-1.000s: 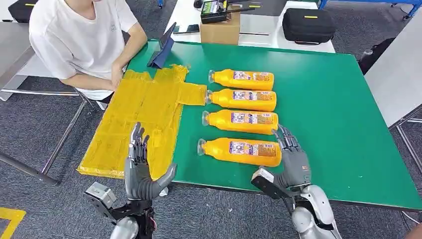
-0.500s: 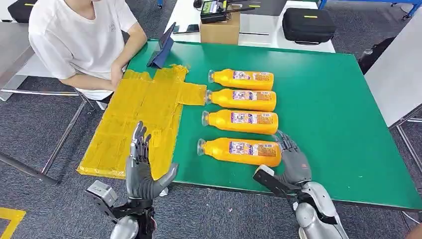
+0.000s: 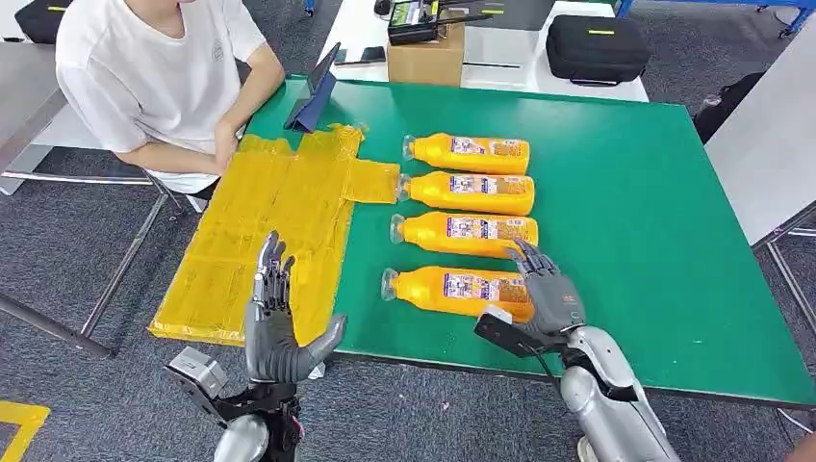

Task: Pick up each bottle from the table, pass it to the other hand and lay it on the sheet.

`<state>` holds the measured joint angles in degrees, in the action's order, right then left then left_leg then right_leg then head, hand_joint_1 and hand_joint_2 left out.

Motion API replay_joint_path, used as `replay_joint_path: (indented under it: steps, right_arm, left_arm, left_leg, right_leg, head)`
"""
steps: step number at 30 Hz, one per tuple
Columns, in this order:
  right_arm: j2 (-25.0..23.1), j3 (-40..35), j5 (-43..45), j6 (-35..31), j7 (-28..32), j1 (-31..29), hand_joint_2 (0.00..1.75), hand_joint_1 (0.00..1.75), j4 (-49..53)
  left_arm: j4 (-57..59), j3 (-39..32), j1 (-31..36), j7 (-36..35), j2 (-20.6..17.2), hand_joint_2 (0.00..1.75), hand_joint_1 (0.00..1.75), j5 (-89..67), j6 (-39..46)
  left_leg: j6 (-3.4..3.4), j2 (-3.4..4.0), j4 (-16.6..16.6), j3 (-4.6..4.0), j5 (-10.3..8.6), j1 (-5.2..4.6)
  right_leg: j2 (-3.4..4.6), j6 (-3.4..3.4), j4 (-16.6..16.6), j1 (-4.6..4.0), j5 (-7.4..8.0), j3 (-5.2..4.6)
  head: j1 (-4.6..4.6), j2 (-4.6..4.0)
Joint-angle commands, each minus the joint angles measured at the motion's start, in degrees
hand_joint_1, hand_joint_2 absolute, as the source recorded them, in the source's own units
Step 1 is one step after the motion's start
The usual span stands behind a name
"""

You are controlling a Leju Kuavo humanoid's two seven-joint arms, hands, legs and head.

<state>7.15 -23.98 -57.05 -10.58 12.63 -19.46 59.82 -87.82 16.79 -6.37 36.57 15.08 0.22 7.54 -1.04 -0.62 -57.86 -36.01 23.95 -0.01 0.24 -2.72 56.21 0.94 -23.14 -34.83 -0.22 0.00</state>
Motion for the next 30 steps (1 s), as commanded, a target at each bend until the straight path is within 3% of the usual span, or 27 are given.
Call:
replay_joint_path:
  steps: [1,7,14,20,30]
  right_arm:
    - [-4.2,-6.7,3.2,1.7,2.1,-7.4,1.75,0.0,-14.2]
    - [-2.5,-10.1,3.4,3.4,1.6,-8.6,1.75,0.0,-17.4]
    - [-3.0,-11.2,4.0,5.0,0.7,-10.7,1.75,0.0,-20.0]
    - [-3.0,-17.6,-2.8,6.6,-8.1,-15.7,1.75,0.0,-24.3]
    - [-4.6,-19.2,-4.9,6.7,-9.8,-18.0,1.75,0.0,-25.9]
  left_arm:
    - [4.1,0.7,2.5,-0.1,-0.8,1.75,0.0,0.6,-0.4]
    - [3.6,0.7,2.2,0.0,-1.1,1.75,0.0,0.7,-0.2]
    - [3.5,0.7,2.2,0.1,-1.1,1.75,0.0,0.8,0.0]
    - [2.2,-0.7,1.2,0.1,-1.0,1.75,0.0,0.2,1.6]
    - [1.6,-1.2,1.1,-0.1,-0.8,1.75,0.0,-0.7,2.2]
  left_leg:
    - [0.06,0.13,0.1,0.2,0.04,0.04]
    - [0.09,0.13,0.1,0.52,0.17,0.05]
    - [0.05,0.05,0.1,0.23,0.04,0.01]
    - [0.05,0.12,0.1,0.24,0.04,0.01]
    - [0.06,0.18,0.0,0.46,0.13,0.04]
  right_leg:
    - [0.09,0.09,-0.1,-0.05,0.0,0.16]
    - [0.05,0.14,-0.1,-0.07,-0.15,0.49]
    - [0.01,0.09,-0.1,-0.02,-0.04,0.21]
    - [0.08,0.08,0.0,-0.02,-0.02,0.18]
    - [0.1,0.14,0.0,-0.06,-0.12,0.42]
  head:
    - [-0.02,0.0]
    - [0.0,0.0]
    - [0.0,0.0]
    - [0.0,0.0]
    - [0.0,0.0]
